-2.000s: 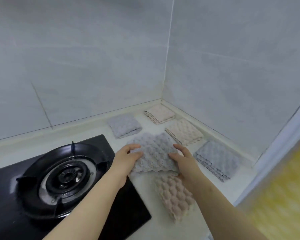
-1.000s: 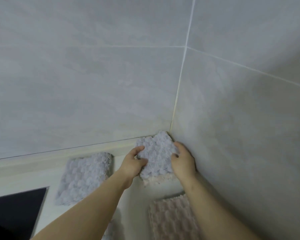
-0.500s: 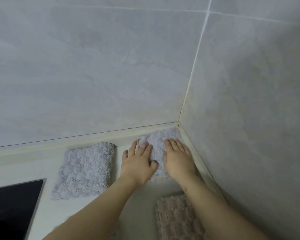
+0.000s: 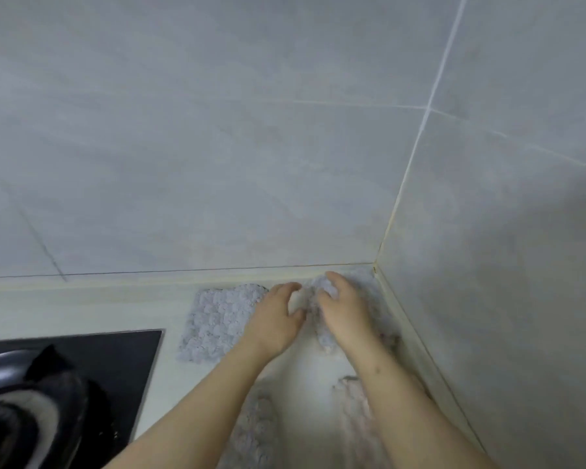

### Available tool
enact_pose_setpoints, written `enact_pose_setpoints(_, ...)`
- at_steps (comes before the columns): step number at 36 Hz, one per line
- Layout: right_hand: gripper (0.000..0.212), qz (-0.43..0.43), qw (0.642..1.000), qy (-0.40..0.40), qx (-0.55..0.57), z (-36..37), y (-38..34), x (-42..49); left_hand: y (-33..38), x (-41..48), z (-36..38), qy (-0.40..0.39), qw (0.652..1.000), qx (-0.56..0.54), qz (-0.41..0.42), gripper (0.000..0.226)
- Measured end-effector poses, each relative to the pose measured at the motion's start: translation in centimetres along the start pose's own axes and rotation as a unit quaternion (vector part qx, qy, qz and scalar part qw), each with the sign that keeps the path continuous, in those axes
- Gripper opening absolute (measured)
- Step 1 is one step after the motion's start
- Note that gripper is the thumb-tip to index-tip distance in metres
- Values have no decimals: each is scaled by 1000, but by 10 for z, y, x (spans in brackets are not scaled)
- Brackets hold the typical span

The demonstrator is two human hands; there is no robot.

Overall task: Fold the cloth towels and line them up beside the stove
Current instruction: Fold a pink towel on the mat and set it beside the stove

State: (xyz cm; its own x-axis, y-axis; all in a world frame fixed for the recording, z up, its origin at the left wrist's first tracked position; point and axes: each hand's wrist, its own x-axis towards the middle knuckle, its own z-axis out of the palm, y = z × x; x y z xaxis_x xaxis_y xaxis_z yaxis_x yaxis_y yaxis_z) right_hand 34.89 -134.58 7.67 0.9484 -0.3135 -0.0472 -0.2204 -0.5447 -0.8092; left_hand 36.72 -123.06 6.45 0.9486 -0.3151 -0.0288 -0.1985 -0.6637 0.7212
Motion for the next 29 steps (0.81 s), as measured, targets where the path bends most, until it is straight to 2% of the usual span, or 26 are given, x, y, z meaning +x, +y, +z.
enact_pose_setpoints(4, 34, -21, 995, -43, 89, 25, -44, -53, -9, -62, -58, 96, 993, -61, -28, 34)
enact_pose_setpoints(9, 23, -61, 981, -114, 141, 79, -90, -124, -45, -161, -126, 207, 970, -114, -64, 18)
enact_pose_setpoints(12, 16, -81, 969, -172, 158, 122, -118, -174, -75, -228, -160, 254, 953, -126, -106, 17)
enact_pose_setpoints(15, 21, -92, 954, -235, 162, 170, -152, -235, -117, -306, -189, 310, 925, -141, -166, 19)
enact_pose_setpoints(23, 17, -130, 910, -367, 144, 296, -216, -385, -217, -479, -248, 402, 858, -173, -269, 19)
enact_pose_setpoints(29, 18, -141, 881, -435, 125, 378, -254, -487, -278, -581, -290, 422, 835, -169, -309, 18)
